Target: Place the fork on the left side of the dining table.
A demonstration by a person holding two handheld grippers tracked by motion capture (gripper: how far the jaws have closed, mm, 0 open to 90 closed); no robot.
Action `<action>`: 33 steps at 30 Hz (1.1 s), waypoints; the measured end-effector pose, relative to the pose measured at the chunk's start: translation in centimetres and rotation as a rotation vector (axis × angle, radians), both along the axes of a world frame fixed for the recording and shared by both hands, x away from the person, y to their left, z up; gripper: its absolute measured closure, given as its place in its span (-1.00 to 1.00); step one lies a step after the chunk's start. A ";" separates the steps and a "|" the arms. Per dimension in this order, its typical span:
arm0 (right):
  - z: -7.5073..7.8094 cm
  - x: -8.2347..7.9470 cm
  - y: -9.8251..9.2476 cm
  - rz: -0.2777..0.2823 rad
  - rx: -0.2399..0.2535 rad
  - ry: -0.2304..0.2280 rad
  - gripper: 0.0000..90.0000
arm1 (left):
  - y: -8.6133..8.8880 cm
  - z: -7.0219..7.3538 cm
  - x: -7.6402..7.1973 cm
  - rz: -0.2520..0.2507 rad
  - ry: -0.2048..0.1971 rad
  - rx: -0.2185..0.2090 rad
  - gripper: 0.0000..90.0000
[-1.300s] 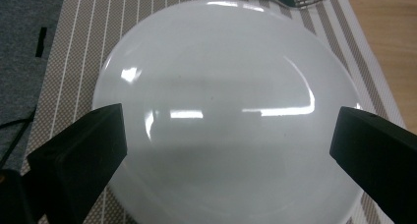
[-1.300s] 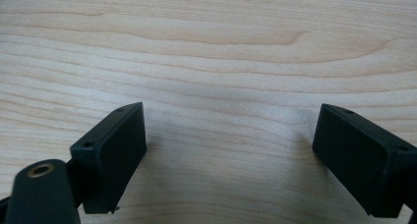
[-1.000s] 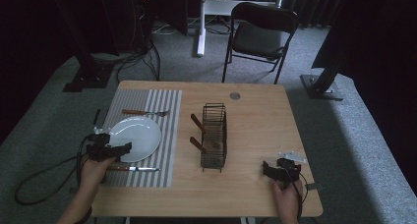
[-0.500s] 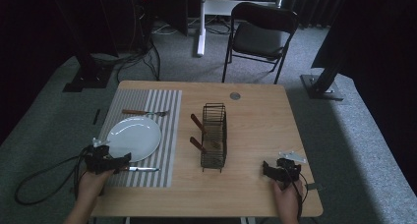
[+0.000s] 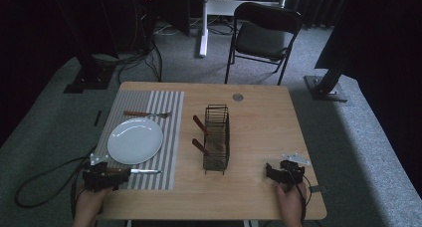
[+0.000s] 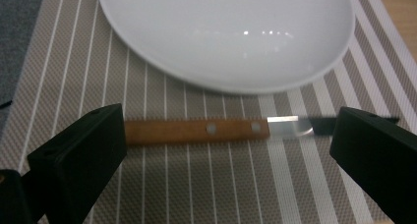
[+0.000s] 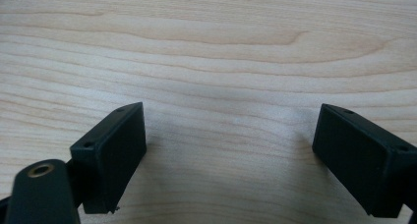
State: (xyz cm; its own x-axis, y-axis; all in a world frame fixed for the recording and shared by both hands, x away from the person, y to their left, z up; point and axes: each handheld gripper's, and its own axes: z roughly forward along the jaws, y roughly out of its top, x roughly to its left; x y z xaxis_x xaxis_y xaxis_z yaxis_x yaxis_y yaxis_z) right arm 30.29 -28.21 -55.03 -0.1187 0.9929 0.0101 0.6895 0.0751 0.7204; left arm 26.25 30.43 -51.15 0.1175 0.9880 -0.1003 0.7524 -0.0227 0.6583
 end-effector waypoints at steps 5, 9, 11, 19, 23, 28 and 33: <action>0.0 0.0 0.0 0.000 0.001 0.000 -0.72 | -0.3 -0.3 -1.1 0.000 -0.005 0.026 -0.98; 0.0 0.0 0.0 0.000 0.001 0.000 -0.72 | -0.5 -0.9 -1.8 0.003 -0.008 0.036 -0.98; 0.0 0.0 0.0 -0.001 0.001 0.000 -0.72 | -0.6 -1.3 -2.1 -0.012 -0.010 0.061 -0.98; 0.0 0.0 0.0 -0.001 0.001 0.000 -0.72 | -0.3 -2.9 -2.3 0.026 -0.010 0.121 -0.98; 0.0 0.0 0.0 -0.001 0.001 0.000 -0.72 | 0.0 -3.3 -2.1 0.045 -0.022 0.110 -0.99; 0.0 0.0 0.0 0.000 0.001 0.000 -0.72 | 0.2 -3.5 -1.9 0.035 -0.044 0.105 -0.99; 0.0 0.0 0.0 -0.001 0.001 0.000 -0.72 | 0.3 -3.6 -1.7 0.027 -0.060 0.105 -0.99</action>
State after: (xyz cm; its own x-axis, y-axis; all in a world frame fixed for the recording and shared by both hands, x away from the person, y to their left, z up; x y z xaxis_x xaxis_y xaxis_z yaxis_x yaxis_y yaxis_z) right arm 30.34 -28.19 -55.02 -0.1181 0.9929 0.0112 0.6894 0.0739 0.7206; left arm 24.59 30.69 -54.77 0.0931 0.9956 0.0104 0.7128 -0.0740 0.6975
